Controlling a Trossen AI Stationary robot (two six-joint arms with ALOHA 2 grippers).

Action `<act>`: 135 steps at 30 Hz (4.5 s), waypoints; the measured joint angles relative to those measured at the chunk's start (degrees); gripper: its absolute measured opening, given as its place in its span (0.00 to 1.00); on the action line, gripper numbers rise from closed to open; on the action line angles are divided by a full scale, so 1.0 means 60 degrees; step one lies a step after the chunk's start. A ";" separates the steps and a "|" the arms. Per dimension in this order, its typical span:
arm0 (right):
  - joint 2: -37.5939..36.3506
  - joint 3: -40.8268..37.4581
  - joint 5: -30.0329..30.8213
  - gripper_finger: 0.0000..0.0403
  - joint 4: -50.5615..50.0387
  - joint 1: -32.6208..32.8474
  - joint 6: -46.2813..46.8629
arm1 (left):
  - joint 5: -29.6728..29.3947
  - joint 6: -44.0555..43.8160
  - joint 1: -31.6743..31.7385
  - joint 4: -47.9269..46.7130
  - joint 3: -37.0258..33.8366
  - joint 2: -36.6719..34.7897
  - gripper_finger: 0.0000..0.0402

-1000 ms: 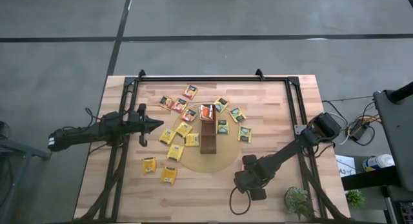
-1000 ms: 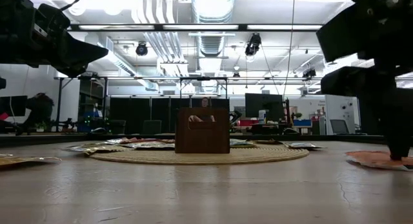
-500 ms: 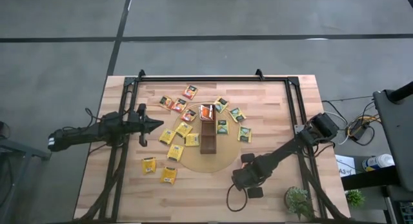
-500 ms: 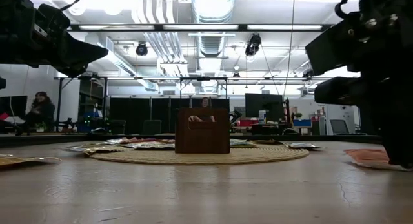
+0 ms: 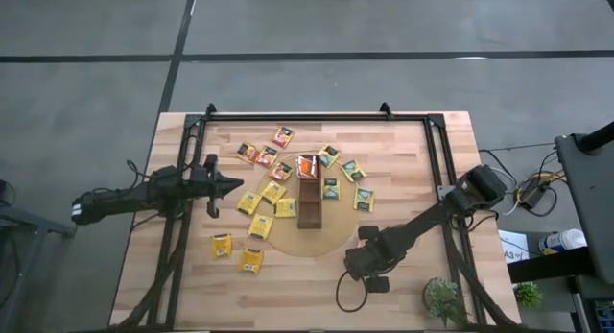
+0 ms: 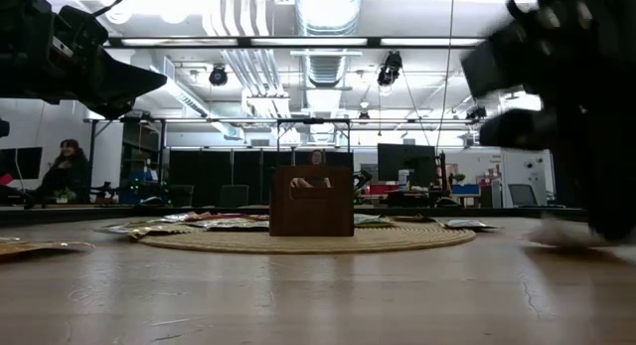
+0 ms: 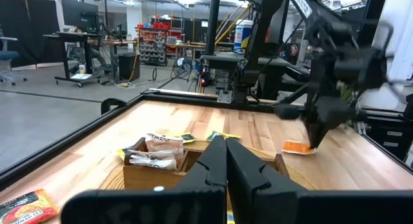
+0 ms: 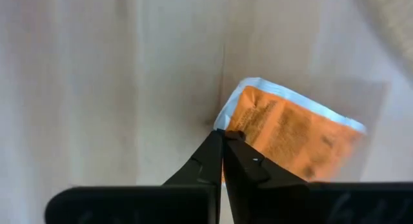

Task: Pick & Place Tea
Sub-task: Put the white tea bag into the top section of the wooden organizer, then adjust the white tea bags in the wooden organizer

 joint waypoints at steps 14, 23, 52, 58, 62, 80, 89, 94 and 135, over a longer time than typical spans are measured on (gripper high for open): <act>-0.1576 0.0190 0.0019 0.02 0.0844 -0.0732 0.2112 | 0.0000 0.0000 -0.0001 0.0000 0.0001 -0.0004 0.00; -0.1929 0.0190 -0.0025 0.02 0.2821 -0.2021 0.2572 | 0.0000 0.0000 0.0001 0.0000 -0.0002 -0.0004 0.00; -0.1751 0.0169 -0.0270 0.02 0.6366 -0.7122 0.3754 | -0.0001 -0.0001 -0.0001 -0.0002 0.0000 -0.0004 0.00; -0.1251 0.0190 -0.0434 0.02 0.7047 -0.7218 0.3989 | -0.0001 0.0000 0.0001 0.0000 0.0000 -0.0004 0.00; -0.0853 0.0476 -0.0706 0.02 0.7141 -0.7234 0.4016 | -0.0002 0.0000 0.0002 0.0000 0.0001 0.0004 0.00; -0.0436 0.0519 -0.1071 0.02 0.6438 -0.7750 0.4273 | 0.0000 0.0000 0.0001 0.0000 0.0000 0.0004 0.00; 0.0019 0.0471 -0.1352 0.02 0.6207 -0.7801 0.4317 | 0.0000 0.0000 0.0000 -0.0001 -0.0002 0.0004 0.00; 0.0053 0.0414 -0.1345 0.02 0.6004 -0.7825 0.4731 | 0.0000 0.0000 0.0001 0.0000 -0.0001 0.0004 0.00; -0.0734 0.0325 -0.1522 0.36 0.5717 -0.7654 0.1591 | 0.0000 0.0000 0.0002 -0.0004 -0.0001 0.0000 0.00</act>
